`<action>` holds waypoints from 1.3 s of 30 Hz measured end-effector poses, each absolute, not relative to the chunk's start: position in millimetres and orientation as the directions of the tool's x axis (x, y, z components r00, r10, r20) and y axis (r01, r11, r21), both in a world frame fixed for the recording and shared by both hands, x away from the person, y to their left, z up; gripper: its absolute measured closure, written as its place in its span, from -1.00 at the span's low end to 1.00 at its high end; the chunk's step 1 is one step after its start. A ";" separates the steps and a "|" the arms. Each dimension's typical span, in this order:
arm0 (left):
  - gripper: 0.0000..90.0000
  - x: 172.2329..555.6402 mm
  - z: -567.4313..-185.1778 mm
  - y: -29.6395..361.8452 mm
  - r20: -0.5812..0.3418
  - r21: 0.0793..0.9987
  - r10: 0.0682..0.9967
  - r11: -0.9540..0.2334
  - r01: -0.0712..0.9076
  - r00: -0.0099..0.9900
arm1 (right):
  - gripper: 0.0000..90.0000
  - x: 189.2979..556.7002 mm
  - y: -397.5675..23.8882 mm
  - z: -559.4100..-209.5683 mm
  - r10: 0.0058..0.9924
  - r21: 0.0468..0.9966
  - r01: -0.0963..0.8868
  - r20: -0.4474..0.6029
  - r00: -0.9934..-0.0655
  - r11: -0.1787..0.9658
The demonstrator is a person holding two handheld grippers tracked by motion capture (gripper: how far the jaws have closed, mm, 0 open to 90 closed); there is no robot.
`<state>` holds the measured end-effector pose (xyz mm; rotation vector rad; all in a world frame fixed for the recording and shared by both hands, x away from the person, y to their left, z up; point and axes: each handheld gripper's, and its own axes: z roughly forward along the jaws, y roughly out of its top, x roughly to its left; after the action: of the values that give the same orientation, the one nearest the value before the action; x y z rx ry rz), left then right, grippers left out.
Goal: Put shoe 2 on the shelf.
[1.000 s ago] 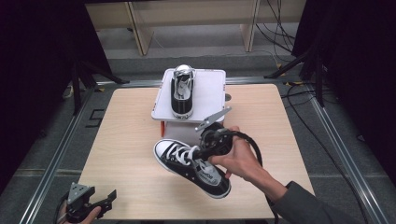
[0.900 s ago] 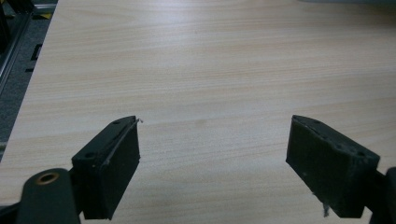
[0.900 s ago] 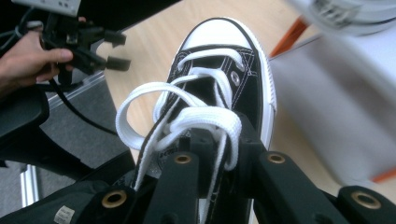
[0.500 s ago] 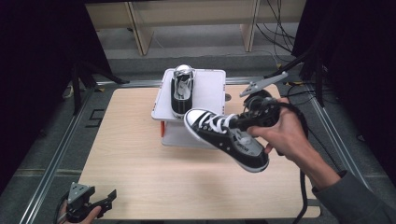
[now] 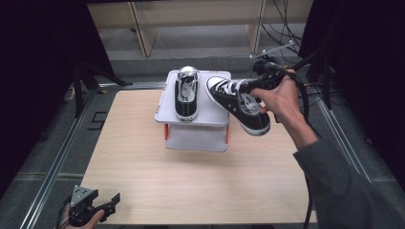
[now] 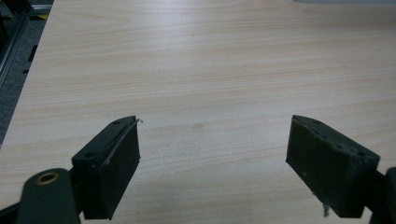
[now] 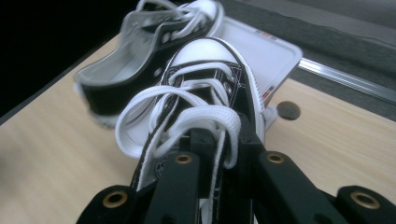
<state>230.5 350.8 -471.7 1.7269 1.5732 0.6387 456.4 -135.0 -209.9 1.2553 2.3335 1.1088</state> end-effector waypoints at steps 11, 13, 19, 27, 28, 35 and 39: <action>-0.63 230.6 -471.4 350.9 -0.100 0.769 0.984 -0.018 0.639 0.147 | 0.85 517.7 -92.7 -227.8 0.884 0.739 0.653 0.180 -0.431 0.168; -0.63 230.2 -470.7 350.9 -0.099 0.767 0.984 -0.019 0.641 0.148 | 0.85 525.5 -83.8 -230.3 0.899 0.737 0.663 0.192 -0.394 0.133; -0.63 230.5 -470.9 350.1 -0.107 0.775 0.982 -0.016 0.632 0.156 | 0.85 540.2 -69.7 -235.8 0.925 0.749 0.659 0.205 -0.320 0.062; -0.63 231.0 -471.1 349.8 -0.110 0.778 0.980 -0.019 0.628 0.166 | 0.84 548.5 -58.2 -248.5 0.950 0.748 0.662 0.170 -0.263 0.050; -0.63 231.1 -471.2 349.7 -0.109 0.778 0.980 -0.020 0.628 0.167 | 0.84 548.7 -57.7 -250.1 0.949 0.742 0.670 0.198 -0.245 0.018; -0.63 230.2 -470.8 348.1 -0.115 0.773 0.982 -0.007 0.634 0.152 | 0.83 549.7 -51.8 -266.4 0.957 0.747 0.664 0.167 -0.236 0.033; -0.63 231.3 -470.9 349.0 -0.106 0.774 0.980 -0.024 0.633 0.166 | 0.81 546.9 -53.6 -266.6 0.948 0.738 0.674 0.195 -0.250 0.026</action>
<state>231.3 349.0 -470.9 1.7362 1.5438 0.6220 546.9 -53.6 -266.6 1.6530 1.9580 1.0748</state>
